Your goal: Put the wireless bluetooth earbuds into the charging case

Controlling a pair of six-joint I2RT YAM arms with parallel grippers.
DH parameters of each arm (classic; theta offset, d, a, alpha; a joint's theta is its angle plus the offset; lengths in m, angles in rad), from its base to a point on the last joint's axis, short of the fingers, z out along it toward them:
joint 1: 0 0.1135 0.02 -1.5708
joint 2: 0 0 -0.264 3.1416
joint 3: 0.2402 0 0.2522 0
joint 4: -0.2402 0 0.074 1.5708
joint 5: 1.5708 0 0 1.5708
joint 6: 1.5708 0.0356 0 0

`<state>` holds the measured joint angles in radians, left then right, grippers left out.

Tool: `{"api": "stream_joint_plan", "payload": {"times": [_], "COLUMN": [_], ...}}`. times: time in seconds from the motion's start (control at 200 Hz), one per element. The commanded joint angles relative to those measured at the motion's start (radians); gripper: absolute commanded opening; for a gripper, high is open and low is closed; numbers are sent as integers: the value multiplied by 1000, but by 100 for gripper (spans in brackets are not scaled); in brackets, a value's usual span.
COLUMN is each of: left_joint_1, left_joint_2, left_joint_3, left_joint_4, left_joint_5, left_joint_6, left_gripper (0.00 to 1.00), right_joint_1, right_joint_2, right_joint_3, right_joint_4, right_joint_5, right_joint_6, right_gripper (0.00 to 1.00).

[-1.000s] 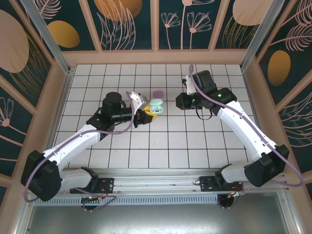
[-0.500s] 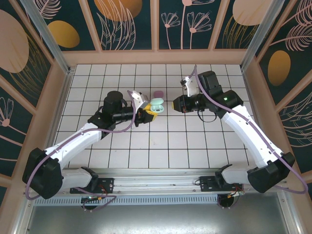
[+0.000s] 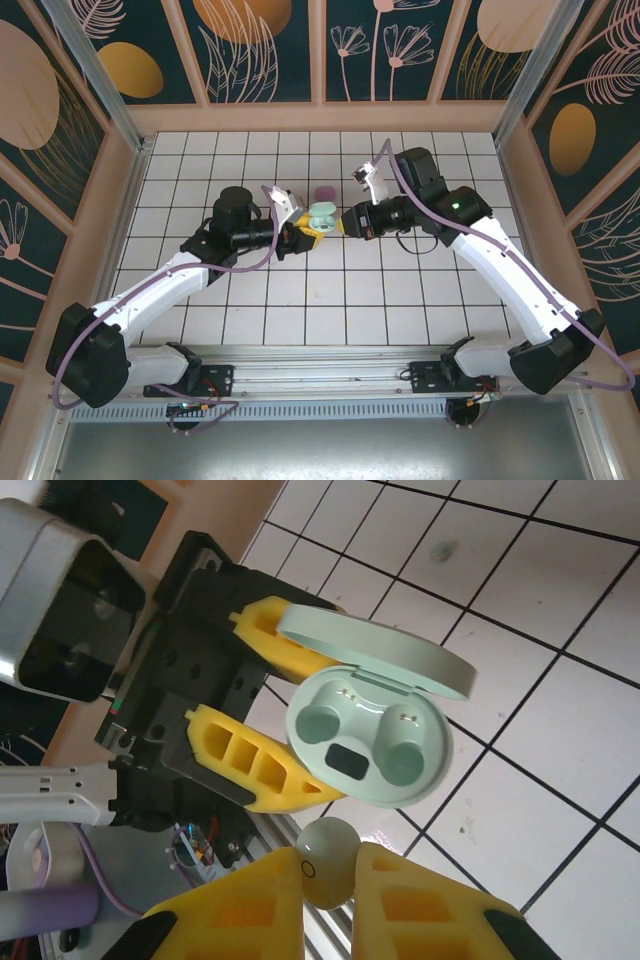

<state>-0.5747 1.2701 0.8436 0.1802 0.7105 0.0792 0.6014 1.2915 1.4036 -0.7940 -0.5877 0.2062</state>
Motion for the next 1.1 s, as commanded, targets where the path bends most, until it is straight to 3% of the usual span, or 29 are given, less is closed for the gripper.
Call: {"api": "stream_joint_plan", "payload": {"times": [0.0, 0.846, 1.091], "left_joint_1": [-2, -3, -3], "left_joint_2": [4, 7, 13], "left_joint_3": [26, 35, 42], "left_joint_4": [31, 7, 5], "left_joint_5": [39, 102, 104], "left_joint_6": [24, 45, 45], "left_gripper": [22, 23, 22], "right_joint_1": [13, 18, 18], "right_joint_2": [26, 128, 145], "right_joint_3": [33, 77, 72], "right_joint_4": [16, -98, -141], "right_joint_5": [-28, -38, -34], "right_joint_6": [-37, -170, -212], "right_gripper": [15, 15, 21]}}
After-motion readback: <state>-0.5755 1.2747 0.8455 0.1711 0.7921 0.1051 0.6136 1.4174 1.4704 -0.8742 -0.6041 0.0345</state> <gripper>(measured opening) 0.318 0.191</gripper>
